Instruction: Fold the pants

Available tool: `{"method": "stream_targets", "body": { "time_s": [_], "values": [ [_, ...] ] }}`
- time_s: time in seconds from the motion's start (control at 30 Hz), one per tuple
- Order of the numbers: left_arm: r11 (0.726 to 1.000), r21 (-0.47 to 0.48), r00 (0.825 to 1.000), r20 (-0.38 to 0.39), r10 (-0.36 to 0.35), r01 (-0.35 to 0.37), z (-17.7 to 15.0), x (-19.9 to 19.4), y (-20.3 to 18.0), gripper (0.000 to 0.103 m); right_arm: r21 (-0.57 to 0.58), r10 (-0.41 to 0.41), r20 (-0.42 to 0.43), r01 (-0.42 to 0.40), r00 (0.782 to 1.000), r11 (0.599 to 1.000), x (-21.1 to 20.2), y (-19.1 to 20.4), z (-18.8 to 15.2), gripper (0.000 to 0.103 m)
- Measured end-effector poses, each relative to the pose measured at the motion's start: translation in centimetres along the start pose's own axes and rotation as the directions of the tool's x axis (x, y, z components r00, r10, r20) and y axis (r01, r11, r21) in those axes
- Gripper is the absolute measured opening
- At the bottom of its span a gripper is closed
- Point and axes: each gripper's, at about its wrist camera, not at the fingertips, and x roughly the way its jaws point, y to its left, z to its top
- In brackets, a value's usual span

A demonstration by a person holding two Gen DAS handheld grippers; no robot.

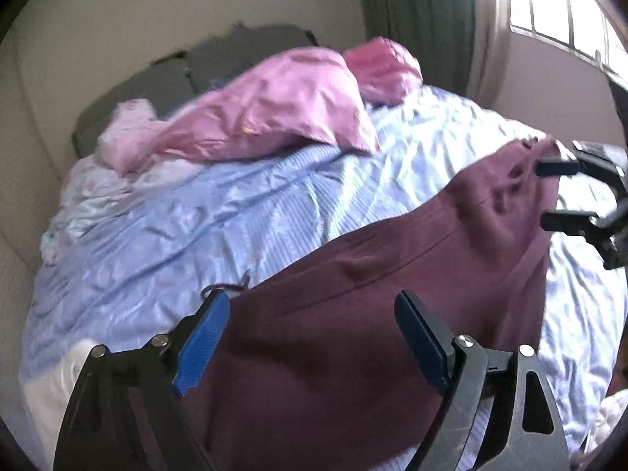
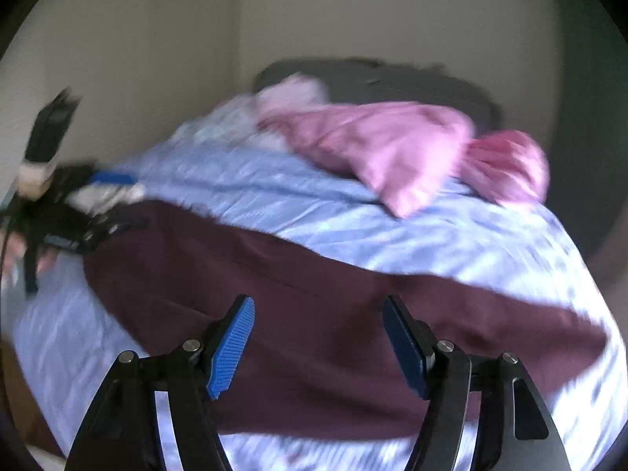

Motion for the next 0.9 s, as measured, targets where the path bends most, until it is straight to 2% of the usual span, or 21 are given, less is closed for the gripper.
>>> {"method": "stream_targets", "body": {
  "time_s": [0.17, 0.2, 0.27, 0.33, 0.47, 0.53, 0.67, 0.7, 0.77, 0.8, 0.83, 0.87, 0.9],
  "values": [
    [0.997, 0.078, 0.996, -0.085, 0.016, -0.009, 1.8, 4.8, 0.4, 0.082, -0.109, 0.11, -0.139, -0.126, 0.984, 0.986, 6.9, -1.1, 3.1, 0.069],
    [0.996, 0.087, 0.993, -0.115, 0.025, -0.015, 2.0, 5.8, 0.4, 0.081, -0.13, 0.11, -0.158, -0.131, 0.981, 0.983, 8.0, -1.0, 3.2, 0.069],
    [0.995, 0.098, 0.985, -0.174, 0.01, 0.007, 2.2, 7.7, 0.5, 0.074, -0.186, 0.095, -0.2, -0.133, 0.975, 0.974, 10.6, -0.3, 3.5, 0.068],
    [0.992, 0.12, 0.978, -0.21, -0.008, 0.034, 2.3, 9.2, 0.1, 0.074, -0.221, 0.085, -0.237, -0.139, 0.968, 0.965, 12.6, 0.1, 3.6, 0.068],
    [0.983, 0.171, 0.97, -0.243, -0.027, 0.07, 1.9, 11.4, -0.6, 0.074, -0.258, 0.112, -0.281, -0.187, 0.953, 0.948, 15.6, 0.8, 3.5, 0.068],
    [0.981, 0.18, 0.965, -0.26, -0.027, 0.076, 1.6, 12.2, -0.6, 0.074, -0.292, 0.099, -0.295, -0.188, 0.95, 0.938, 16.9, 1.2, 3.5, 0.068],
    [0.986, 0.133, 0.959, -0.276, -0.064, 0.104, 1.1, 13.6, 0.3, 0.074, -0.297, 0.101, -0.306, -0.196, 0.946, 0.934, 19.2, 1.2, 3.9, 0.068],
    [0.988, 0.1, 0.958, -0.275, -0.086, 0.117, 1.0, 13.8, 0.7, 0.071, -0.297, 0.101, -0.31, -0.197, 0.945, 0.934, 19.5, 1.2, 4.0, 0.068],
    [0.989, 0.06, 0.958, -0.264, -0.113, 0.134, 0.8, 13.8, 1.1, 0.051, -0.288, 0.109, -0.331, -0.21, 0.937, 0.934, 20.3, 1.3, 3.9, 0.068],
    [0.988, 0.059, 0.959, -0.257, -0.121, 0.14, 0.8, 13.7, 1.1, 0.045, -0.28, 0.116, -0.343, -0.219, 0.932, 0.935, 20.6, 1.3, 3.8, 0.066],
    [0.986, 0.06, 0.958, -0.253, -0.133, 0.153, 0.7, 13.5, 1.1, 0.033, -0.27, 0.126, -0.356, -0.231, 0.926, 0.935, 20.9, 1.2, 3.7, 0.057],
    [0.985, 0.057, 0.957, -0.254, -0.143, 0.162, 0.6, 13.4, 1.0, 0.027, -0.259, 0.132, -0.364, -0.236, 0.922, 0.936, 21.2, 1.1, 3.6, 0.053],
    [0.985, 0.059, 0.958, -0.25, -0.14, 0.16, 0.5, 13.2, 1.0, 0.026, -0.249, 0.138, -0.366, -0.239, 0.92, 0.938, 21.3, 1.0, 3.5, 0.047]
  ]
}}
